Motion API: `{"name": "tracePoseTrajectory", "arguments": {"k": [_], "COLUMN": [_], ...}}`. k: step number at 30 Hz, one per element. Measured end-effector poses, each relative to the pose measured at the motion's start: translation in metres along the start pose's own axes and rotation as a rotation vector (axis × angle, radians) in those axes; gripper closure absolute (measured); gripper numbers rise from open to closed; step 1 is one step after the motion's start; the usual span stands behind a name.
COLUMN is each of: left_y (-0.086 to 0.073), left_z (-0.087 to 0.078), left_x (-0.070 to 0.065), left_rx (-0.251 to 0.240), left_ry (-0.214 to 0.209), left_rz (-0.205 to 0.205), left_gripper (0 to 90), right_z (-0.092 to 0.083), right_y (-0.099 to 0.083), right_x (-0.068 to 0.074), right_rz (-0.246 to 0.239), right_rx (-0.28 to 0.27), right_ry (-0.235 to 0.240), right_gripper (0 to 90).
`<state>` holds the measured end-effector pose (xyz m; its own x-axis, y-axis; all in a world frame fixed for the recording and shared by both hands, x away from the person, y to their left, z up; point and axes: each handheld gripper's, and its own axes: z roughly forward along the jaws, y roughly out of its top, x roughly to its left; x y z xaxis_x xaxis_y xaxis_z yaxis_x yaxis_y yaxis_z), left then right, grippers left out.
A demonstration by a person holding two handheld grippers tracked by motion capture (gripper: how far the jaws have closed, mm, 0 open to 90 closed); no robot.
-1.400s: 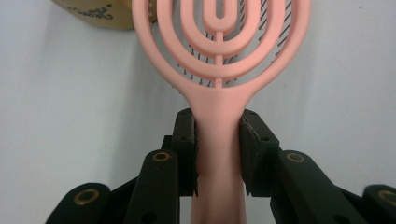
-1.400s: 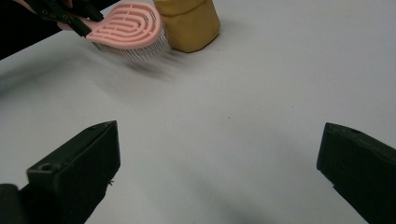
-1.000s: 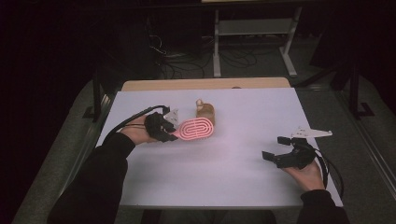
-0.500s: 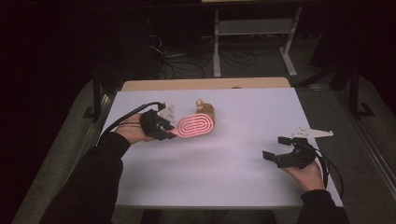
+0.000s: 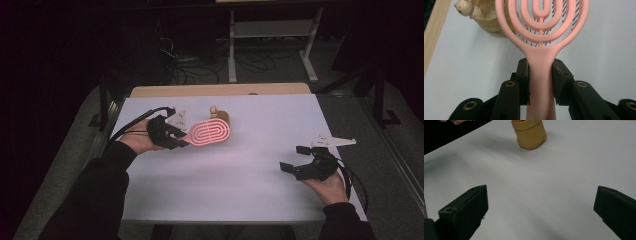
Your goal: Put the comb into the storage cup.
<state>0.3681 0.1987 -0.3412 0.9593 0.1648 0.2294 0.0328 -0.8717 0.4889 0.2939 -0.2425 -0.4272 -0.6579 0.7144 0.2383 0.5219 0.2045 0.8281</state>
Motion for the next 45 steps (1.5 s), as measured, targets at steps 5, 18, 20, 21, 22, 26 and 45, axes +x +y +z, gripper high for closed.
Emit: {"name": "tracePoseTrajectory", "arguments": {"k": [5,18,20,21,22,26,45], "left_y": [0.004,0.018,0.019,0.019,0.02,0.022,0.04], "left_z": [-0.006,-0.013,-0.015,-0.016,-0.017,-0.02,-0.027], "left_x": [-0.002,-0.004,-0.003,-0.003,-0.002,-0.002,0.001], "left_rx": [-0.014,-0.03,-0.033,-0.036,-0.04,-0.054,-0.107], "left_ry": [0.017,0.05,0.056,0.06,0.057,0.064,0.096], "left_rz": [0.012,0.048,0.051,0.048,0.048,0.049,0.058], "left_gripper": [70.0,70.0,70.0,69.9,70.0,69.9,69.9], "right_z": [-0.002,-0.008,-0.008,-0.007,-0.007,-0.004,0.007], "right_y": [0.008,0.044,0.05,0.052,0.055,0.066,0.114], "right_x": [0.004,0.015,0.017,0.018,0.018,0.022,0.038], "right_rz": [-0.009,-0.066,-0.073,-0.074,-0.077,-0.09,-0.157], "right_rx": [0.018,0.026,0.024,0.025,0.028,0.042,0.058], "right_ry": [0.012,0.032,0.034,0.036,0.039,0.05,0.079], "right_gripper": [0.0,0.0,0.0,0.0,0.0,0.0,0.0]}}
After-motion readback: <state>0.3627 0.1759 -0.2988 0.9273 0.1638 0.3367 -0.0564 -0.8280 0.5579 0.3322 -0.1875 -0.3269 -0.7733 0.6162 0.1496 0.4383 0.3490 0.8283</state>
